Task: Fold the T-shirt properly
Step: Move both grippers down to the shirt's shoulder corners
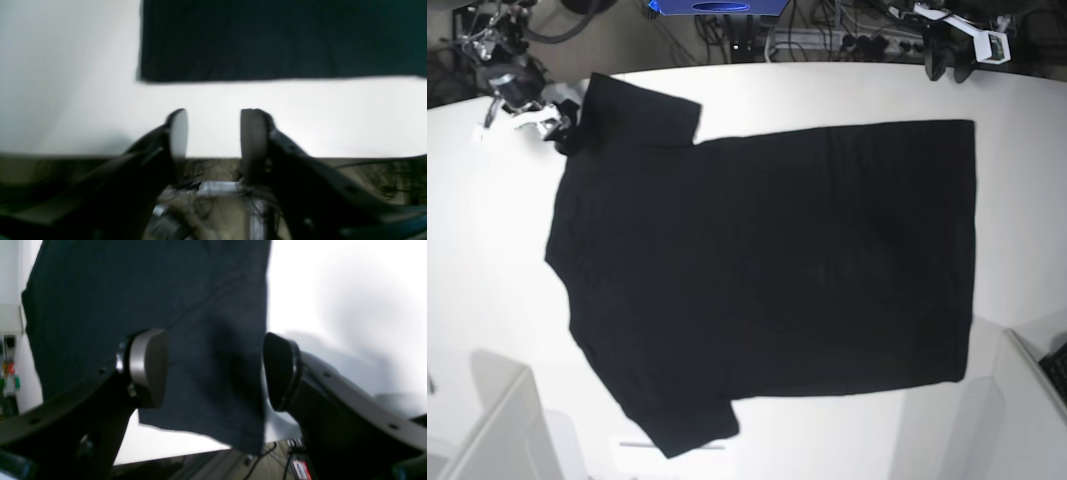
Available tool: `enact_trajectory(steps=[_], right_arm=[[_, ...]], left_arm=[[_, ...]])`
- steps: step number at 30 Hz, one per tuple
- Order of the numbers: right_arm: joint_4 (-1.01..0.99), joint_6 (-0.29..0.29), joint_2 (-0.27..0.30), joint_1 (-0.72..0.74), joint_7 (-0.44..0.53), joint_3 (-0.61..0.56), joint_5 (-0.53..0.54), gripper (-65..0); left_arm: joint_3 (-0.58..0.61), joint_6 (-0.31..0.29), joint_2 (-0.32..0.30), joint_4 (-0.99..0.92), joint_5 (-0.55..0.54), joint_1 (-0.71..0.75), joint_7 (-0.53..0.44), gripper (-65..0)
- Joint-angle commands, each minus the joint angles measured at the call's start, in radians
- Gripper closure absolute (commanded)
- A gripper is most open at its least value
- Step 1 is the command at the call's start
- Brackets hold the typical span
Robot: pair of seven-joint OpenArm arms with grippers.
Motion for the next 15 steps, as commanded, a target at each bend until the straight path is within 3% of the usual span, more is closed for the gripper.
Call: enact_trajectory(steps=[1, 3, 10, 15], right_arm=[[-0.006, 0.003, 0.008, -0.007, 0.004, 0.010, 0.010, -40.4], [-0.049, 0.003, 0.014, -0.002, 0.006, 0.008, 0.010, -40.4], [-0.166, 0.007, 0.035, 0.026, 0.003, 0.002, 0.008, -40.2], [-0.170, 0.010, 0.032, 0.003, 0.003, -0.030, 0.008, -40.2]], left_arm=[[-0.025, -0.043, -0.005, 0.007, -0.030, 0.009, -0.023, -28.5], [-0.054, -0.106, -0.005, -0.013, -0.070, 0.005, -0.022, -27.5], [-0.103, -0.111, -0.004, -0.083, -0.130, -0.038, -0.022, -26.8], [-0.109, -0.112, -0.004, -0.137, -0.234, -0.066, -0.022, -26.8]])
